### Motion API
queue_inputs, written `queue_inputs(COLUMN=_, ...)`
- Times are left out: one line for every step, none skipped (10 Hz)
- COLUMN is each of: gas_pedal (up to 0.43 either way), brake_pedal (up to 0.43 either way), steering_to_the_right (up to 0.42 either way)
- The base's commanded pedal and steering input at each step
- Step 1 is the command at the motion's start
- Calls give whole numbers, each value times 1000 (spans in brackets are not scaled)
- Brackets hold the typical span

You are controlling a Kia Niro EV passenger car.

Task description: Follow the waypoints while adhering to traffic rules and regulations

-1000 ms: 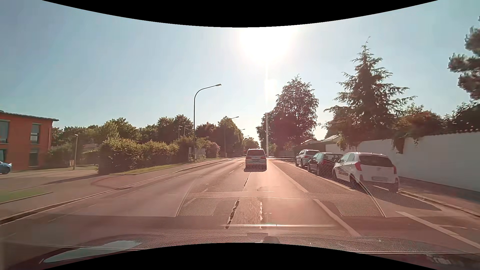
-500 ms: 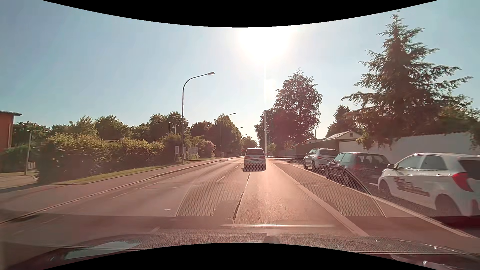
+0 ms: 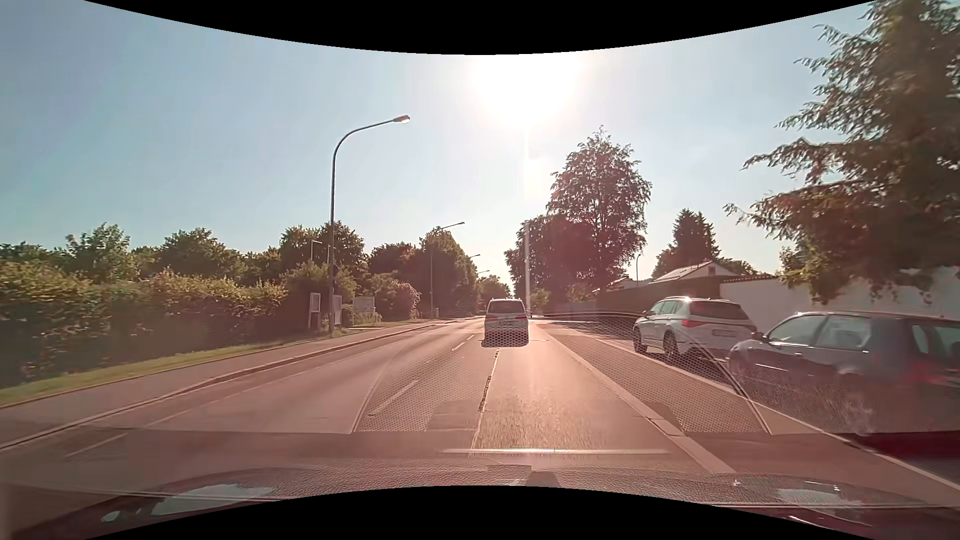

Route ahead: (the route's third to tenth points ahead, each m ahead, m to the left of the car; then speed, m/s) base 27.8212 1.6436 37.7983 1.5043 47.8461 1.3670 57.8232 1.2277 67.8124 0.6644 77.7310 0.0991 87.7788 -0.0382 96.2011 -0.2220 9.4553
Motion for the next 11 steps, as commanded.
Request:
queue_inputs(gas_pedal=169, brake_pedal=0, steering_to_the_right=7)
queue_inputs(gas_pedal=169, brake_pedal=6, steering_to_the_right=7)
queue_inputs(gas_pedal=157, brake_pedal=6, steering_to_the_right=7)
queue_inputs(gas_pedal=157, brake_pedal=6, steering_to_the_right=7)
queue_inputs(gas_pedal=150, brake_pedal=0, steering_to_the_right=7)
queue_inputs(gas_pedal=110, brake_pedal=6, steering_to_the_right=7)
queue_inputs(gas_pedal=110, brake_pedal=6, steering_to_the_right=8)
queue_inputs(gas_pedal=110, brake_pedal=6, steering_to_the_right=7)
queue_inputs(gas_pedal=98, brake_pedal=6, steering_to_the_right=8)
queue_inputs(gas_pedal=98, brake_pedal=6, steering_to_the_right=8)
queue_inputs(gas_pedal=98, brake_pedal=6, steering_to_the_right=7)
